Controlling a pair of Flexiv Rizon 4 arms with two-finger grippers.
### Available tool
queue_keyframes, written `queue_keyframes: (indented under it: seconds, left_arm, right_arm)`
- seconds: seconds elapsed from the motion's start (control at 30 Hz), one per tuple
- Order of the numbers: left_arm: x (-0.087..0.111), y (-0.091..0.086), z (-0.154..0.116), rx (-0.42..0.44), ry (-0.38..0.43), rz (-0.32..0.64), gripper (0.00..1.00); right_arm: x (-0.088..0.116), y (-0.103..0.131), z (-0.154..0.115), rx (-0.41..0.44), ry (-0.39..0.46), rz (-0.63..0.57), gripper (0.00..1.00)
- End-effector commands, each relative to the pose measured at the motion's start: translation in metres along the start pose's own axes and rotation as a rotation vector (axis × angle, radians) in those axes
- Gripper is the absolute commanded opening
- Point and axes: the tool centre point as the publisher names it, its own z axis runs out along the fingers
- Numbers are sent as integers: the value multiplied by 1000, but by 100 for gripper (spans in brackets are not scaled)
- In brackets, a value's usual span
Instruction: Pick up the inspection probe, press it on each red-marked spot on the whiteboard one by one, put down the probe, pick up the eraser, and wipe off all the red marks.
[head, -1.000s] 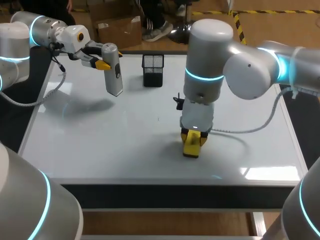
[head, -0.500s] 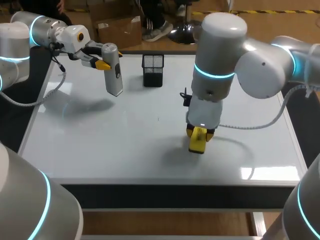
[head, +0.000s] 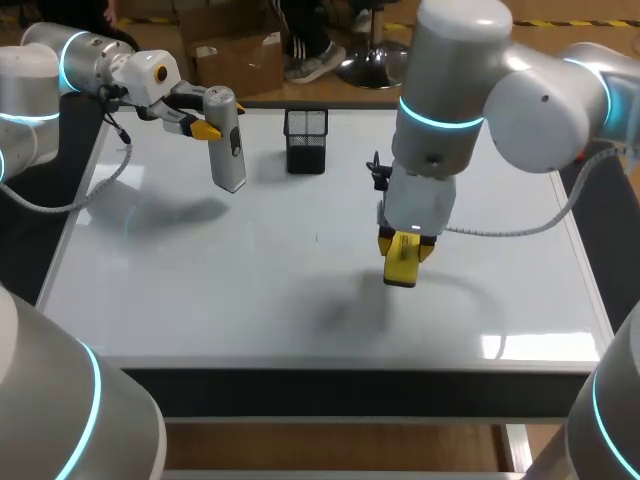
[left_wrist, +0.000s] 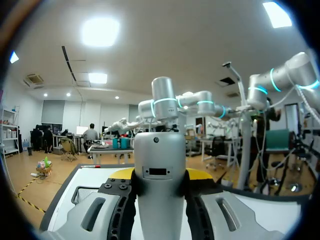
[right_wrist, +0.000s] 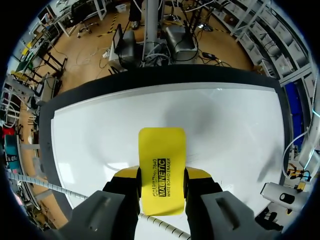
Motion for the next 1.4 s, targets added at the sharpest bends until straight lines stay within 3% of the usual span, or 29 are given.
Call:
queue_keyframes:
  seconds: [0.03, 0.33, 0.6, 0.8, 0.87, 1.13, 1.4]
  left_arm:
    - [-1, -1, -1, -1, 5, -1, 0]
    - [-1, -1, -1, -1, 5, -1, 0]
    - [-1, -1, -1, -1, 5, -1, 0]
    - [-1, -1, -1, -1, 5, -1, 0]
    - [-1, -1, -1, -1, 5, -1, 0]
    - [-1, -1, -1, -1, 5, -1, 0]
    - [-1, -1, -1, -1, 5, -1, 0]
  right_arm:
    - [2, 0, -1, 4, 0, -2, 0]
    - [2, -4, 0, 3, 4, 1, 0]
    - [-4, -56, -14, 38, 33, -28, 0]
    - [-6, -102, -21, 53, 6, -28, 0]
    - [-7, -117, -21, 41, -25, -34, 0]
    - [-20, -173, -13, -7, 11, -65, 0]
    - [-34, -212, 1, -44, 17, -107, 0]
